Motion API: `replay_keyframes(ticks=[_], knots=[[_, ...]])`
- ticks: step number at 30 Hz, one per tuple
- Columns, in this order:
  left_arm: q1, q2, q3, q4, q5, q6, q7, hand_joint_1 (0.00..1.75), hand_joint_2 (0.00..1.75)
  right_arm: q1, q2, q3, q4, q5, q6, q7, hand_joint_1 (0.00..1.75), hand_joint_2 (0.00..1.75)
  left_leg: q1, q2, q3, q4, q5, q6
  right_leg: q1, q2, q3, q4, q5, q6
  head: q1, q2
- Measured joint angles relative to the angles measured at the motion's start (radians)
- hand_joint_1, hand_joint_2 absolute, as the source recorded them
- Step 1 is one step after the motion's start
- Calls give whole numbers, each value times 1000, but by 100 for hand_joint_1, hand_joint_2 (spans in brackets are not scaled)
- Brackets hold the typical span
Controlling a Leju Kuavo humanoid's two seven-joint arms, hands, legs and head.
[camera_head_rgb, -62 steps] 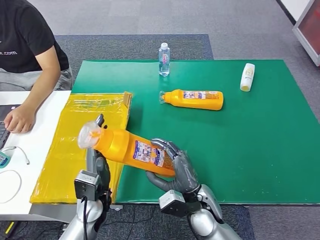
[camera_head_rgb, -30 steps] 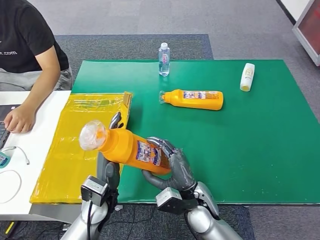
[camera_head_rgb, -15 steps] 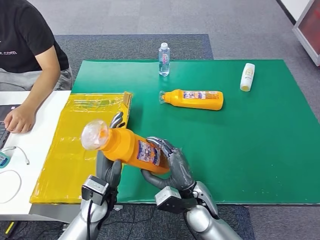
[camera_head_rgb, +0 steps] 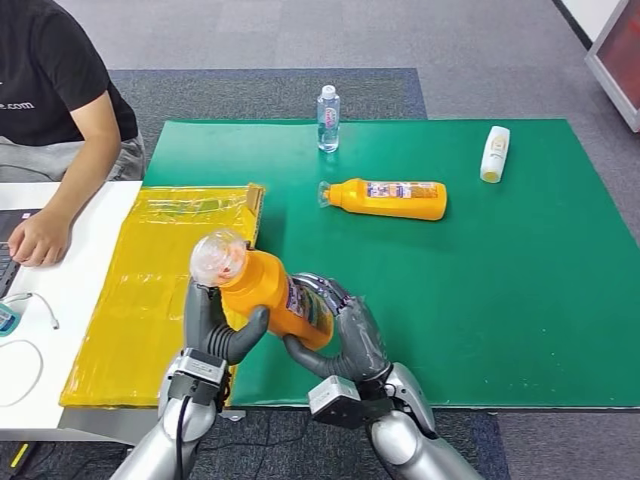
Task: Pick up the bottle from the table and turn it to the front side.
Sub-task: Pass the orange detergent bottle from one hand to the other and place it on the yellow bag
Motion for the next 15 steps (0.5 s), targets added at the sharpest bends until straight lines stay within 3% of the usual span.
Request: replay_keyframes(ticks=[15], knots=[[0, 6, 10, 3, 33, 39, 1, 175, 175, -9, 10, 17, -7, -4, -13, -7, 175, 175, 0, 0, 0, 0, 0, 0, 0, 0, 0, 0, 0, 0, 0, 0]])
